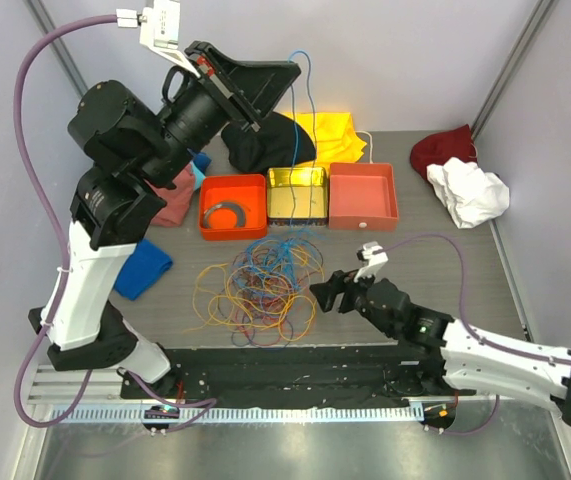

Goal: Untangle the cables

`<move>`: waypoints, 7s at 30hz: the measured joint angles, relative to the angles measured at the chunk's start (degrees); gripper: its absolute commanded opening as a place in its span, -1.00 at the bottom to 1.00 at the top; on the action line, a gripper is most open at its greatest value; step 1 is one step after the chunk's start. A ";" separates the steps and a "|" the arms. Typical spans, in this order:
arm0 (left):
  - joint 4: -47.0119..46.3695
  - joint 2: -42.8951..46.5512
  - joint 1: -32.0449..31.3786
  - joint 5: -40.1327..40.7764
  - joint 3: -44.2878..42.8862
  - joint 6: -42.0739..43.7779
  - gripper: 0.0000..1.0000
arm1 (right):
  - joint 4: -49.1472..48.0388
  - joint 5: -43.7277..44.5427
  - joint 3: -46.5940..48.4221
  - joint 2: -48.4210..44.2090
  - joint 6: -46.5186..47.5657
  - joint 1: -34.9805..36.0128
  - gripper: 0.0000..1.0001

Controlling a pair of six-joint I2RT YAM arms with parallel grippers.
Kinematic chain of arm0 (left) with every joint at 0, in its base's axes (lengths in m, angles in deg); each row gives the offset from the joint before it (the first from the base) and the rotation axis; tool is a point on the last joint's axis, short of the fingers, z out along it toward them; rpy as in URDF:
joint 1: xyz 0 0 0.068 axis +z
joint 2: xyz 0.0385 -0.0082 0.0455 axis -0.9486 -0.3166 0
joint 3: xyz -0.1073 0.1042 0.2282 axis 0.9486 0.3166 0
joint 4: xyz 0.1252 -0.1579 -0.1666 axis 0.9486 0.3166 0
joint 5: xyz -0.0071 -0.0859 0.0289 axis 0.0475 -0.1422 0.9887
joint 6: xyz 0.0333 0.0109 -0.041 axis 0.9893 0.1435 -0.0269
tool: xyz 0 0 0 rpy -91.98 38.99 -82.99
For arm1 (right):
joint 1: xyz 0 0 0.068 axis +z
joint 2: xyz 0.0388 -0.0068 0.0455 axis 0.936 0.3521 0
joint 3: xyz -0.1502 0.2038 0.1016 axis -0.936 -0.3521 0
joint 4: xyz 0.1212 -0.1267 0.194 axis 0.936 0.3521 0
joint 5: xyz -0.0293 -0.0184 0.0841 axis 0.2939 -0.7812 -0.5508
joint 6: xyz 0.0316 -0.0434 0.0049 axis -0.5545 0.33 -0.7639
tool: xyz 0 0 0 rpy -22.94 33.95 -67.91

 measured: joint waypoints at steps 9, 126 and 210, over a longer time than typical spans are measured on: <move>-1.05 -1.20 -0.02 -2.32 -0.28 -1.70 -0.99 | -12.33 -1.42 7.26 21.53 0.98 0.02 0.70; -3.69 -2.71 -0.55 26.51 8.09 18.14 -0.99 | 27.85 18.47 22.88 -0.52 2.43 -2.01 0.49; -11.63 -14.19 12.33 24.76 44.52 2.51 -1.00 | 34.69 20.68 16.65 -17.42 0.81 -2.01 0.49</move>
